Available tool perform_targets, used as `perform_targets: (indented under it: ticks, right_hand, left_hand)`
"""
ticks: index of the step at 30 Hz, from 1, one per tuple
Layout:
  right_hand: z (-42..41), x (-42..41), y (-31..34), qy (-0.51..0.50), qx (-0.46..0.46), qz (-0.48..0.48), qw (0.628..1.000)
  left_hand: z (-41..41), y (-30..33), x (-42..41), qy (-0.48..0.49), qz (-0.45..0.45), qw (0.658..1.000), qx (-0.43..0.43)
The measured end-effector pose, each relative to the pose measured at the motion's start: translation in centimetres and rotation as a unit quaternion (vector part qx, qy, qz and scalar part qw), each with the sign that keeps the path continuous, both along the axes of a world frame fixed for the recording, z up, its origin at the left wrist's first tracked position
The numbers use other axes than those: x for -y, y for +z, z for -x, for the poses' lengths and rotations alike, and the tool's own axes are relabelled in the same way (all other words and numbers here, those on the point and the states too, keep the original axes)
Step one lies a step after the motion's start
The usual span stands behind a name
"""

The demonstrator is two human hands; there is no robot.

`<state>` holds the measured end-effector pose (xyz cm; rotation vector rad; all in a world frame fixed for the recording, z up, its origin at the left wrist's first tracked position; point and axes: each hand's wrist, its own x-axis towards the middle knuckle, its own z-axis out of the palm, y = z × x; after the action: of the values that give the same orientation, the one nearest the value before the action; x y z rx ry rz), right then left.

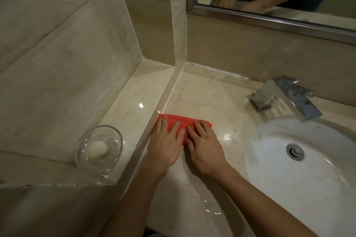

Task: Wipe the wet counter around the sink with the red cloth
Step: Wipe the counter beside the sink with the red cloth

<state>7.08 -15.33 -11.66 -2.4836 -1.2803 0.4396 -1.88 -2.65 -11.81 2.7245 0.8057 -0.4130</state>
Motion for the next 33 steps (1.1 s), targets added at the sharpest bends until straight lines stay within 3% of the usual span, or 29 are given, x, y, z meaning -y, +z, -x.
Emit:
perform_targets:
  ticks: [2, 6, 12, 16, 21, 33]
  right_hand:
    - [1.3, 1.4, -0.1, 0.027, 0.014, -0.004, 1.000]
    - [3.7, 4.4, -0.1, 0.058, 0.023, 0.002, 0.998]
    - [4.7, 5.5, 0.0, 0.077, 0.024, 0.024, 0.996]
    - [2.6, 3.6, -0.1, 0.085, 0.007, 0.032, 0.996]
    - [0.0, 1.8, 0.1, 0.065, -0.014, 0.015, 0.998]
    - [3.8, 5.9, 1.4, 0.037, 0.029, -0.019, 0.999]
  left_hand:
    - [2.7, 0.0, 0.6, -0.030, -0.035, 0.999, -0.019]
    - [6.7, 1.3, 3.2, -0.126, -0.112, 0.985, 0.024]
    - [8.1, 1.5, 3.9, -0.066, -0.049, 0.996, 0.033]
    - [5.5, 2.3, 3.3, 0.068, 0.057, 0.995, 0.048]
    - [2.0, 4.0, 0.8, 0.051, 0.030, 0.998, 0.023]
    - [6.5, 3.0, 2.0, -0.018, 0.013, 0.994, 0.104]
